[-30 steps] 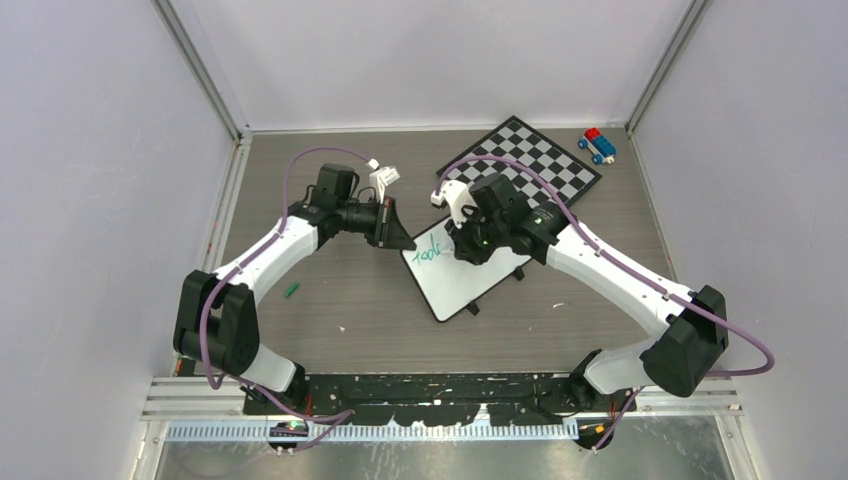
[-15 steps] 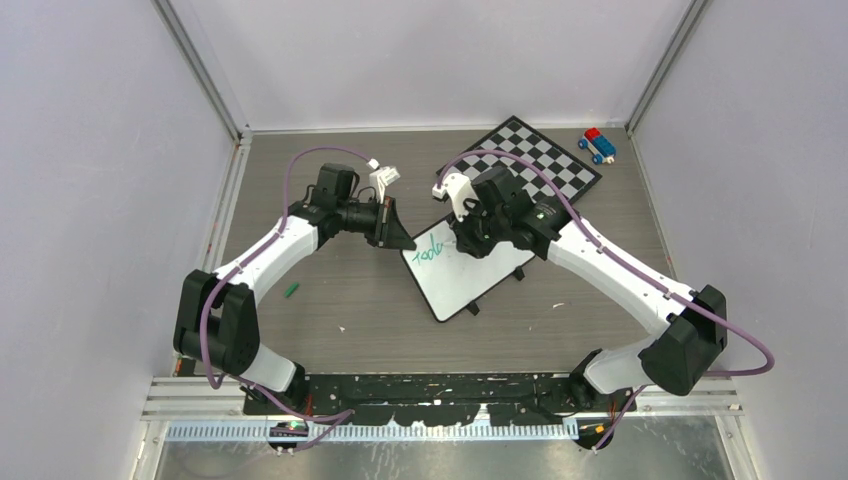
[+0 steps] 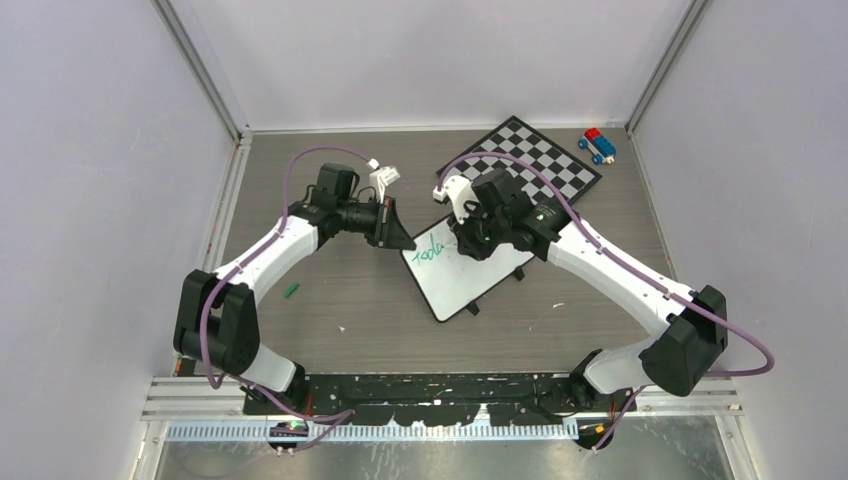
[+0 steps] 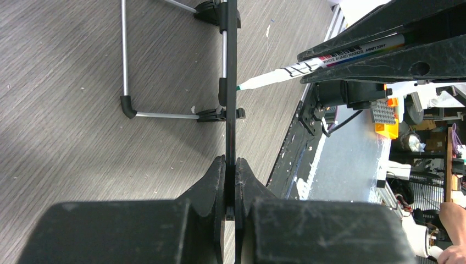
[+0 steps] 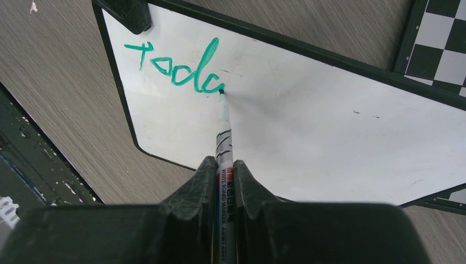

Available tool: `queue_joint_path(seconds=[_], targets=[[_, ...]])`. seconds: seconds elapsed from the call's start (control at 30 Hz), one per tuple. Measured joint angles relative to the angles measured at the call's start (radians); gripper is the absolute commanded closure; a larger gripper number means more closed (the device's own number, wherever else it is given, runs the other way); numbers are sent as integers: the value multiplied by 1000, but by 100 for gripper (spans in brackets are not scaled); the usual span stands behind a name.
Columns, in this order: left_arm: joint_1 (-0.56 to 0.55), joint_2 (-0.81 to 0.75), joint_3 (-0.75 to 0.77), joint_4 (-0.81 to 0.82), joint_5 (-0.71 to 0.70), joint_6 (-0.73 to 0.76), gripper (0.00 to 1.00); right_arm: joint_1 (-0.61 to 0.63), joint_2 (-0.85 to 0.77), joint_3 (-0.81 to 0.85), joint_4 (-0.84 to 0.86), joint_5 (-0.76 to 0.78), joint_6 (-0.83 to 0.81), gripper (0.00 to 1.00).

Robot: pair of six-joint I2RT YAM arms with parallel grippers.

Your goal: Write a sentence on the whiteboard

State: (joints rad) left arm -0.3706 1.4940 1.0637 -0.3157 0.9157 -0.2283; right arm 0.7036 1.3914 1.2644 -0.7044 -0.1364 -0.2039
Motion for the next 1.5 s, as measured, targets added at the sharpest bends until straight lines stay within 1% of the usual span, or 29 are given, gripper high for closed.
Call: queue_joint_path(seconds=[0.37,0.67,1.5], targets=[[0,1,0,0,2,0,100,0,-2,2,-7,0,-3,100],[-2,1,2,-1,5,0,100,-1,-2,35,-14,20,-5,100],[0,3,4,-3,-3,2,100,-11,-3,2,-8,26,-8,100]])
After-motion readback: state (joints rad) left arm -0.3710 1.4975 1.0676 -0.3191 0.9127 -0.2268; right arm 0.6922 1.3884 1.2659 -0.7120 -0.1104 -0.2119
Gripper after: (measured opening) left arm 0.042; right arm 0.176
